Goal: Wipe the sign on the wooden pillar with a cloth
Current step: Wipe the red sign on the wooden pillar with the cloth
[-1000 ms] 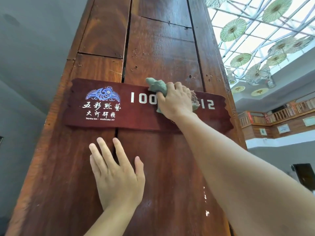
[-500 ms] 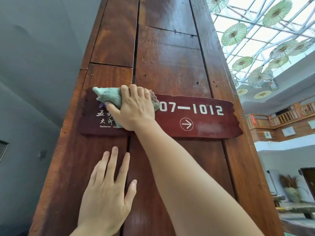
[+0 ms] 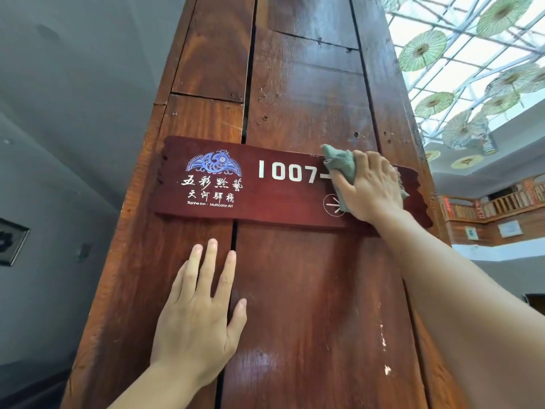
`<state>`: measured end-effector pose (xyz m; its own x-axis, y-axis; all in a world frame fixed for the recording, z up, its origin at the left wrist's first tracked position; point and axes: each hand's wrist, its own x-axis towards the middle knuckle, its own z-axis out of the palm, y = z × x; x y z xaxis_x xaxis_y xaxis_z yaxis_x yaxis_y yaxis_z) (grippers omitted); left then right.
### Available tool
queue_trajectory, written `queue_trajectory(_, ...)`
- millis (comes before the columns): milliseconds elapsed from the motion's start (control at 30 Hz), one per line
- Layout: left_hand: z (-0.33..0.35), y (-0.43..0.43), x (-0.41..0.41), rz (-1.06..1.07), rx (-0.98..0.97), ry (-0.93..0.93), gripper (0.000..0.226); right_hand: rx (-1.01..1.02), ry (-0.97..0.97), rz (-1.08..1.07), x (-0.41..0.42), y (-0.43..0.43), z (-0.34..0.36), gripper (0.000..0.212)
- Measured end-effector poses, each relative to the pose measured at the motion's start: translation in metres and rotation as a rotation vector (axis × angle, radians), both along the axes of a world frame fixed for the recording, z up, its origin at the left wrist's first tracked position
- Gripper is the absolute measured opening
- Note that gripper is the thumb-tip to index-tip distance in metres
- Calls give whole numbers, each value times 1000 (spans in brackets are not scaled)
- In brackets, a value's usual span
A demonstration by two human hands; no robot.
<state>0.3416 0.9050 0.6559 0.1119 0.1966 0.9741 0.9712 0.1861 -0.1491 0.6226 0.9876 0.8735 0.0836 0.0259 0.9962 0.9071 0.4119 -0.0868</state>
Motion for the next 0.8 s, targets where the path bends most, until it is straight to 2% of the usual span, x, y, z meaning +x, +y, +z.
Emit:
queue_trajectory(200, -4, 2, 0, -15, 51, 21, 71, -107, 218, 13, 37, 12, 4, 73)
queue_trajectory(367, -6, 5, 0, -20, 67, 27, 72, -130, 370, 52, -5, -1, 11, 73)
queue_trajectory(600, -8, 6, -3, -37, 41, 11, 72, 23, 52, 111, -152, -45, 4, 69)
queue_trajectory(800, -7, -1, 0, -33, -2, 11, 71, 33, -93, 125, -208, -70, 3, 67)
